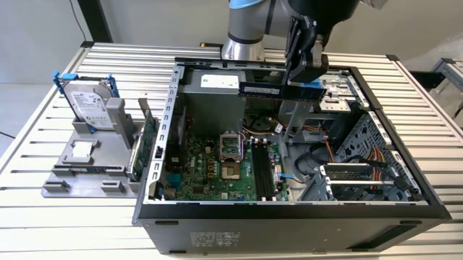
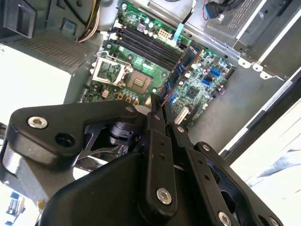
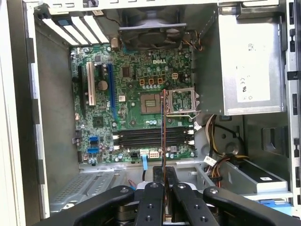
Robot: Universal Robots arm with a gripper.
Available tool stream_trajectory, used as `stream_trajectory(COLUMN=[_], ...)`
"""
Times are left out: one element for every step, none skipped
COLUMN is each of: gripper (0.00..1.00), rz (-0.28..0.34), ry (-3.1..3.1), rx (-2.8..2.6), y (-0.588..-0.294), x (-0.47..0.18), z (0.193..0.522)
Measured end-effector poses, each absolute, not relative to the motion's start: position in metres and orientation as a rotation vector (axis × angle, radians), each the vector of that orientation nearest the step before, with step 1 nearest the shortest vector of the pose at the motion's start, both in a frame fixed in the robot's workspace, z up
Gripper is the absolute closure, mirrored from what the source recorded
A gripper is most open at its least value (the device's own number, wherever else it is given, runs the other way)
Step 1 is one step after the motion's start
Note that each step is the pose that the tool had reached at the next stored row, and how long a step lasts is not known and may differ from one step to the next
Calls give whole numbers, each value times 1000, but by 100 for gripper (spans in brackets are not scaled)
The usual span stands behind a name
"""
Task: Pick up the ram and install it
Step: 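Insert the ram into the slot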
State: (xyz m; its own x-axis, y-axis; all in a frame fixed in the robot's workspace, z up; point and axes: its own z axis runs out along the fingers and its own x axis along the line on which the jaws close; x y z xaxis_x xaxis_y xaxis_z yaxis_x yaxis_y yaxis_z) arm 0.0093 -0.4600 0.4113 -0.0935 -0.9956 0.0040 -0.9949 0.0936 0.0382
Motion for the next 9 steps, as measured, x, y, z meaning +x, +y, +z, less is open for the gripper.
stream_trajectory(gripper=[100, 100, 100, 100, 100, 100, 100, 100, 100], rz=[-40, -40, -40, -40, -40, -40, -40, -40, -40], ry=[-2301, -2301, -2299, -2299, -2298, -2298, -2297, -2296, -2296], rx=[2096, 2097, 2098, 2099, 2100, 2100, 2101, 2102, 2102], y=[-460, -459, -458, -458, -458, -458, -458, -458, -458], x=[9, 9, 9, 9, 9, 9, 9, 9, 9], z=[411, 411, 411, 411, 411, 411, 411, 411, 411])
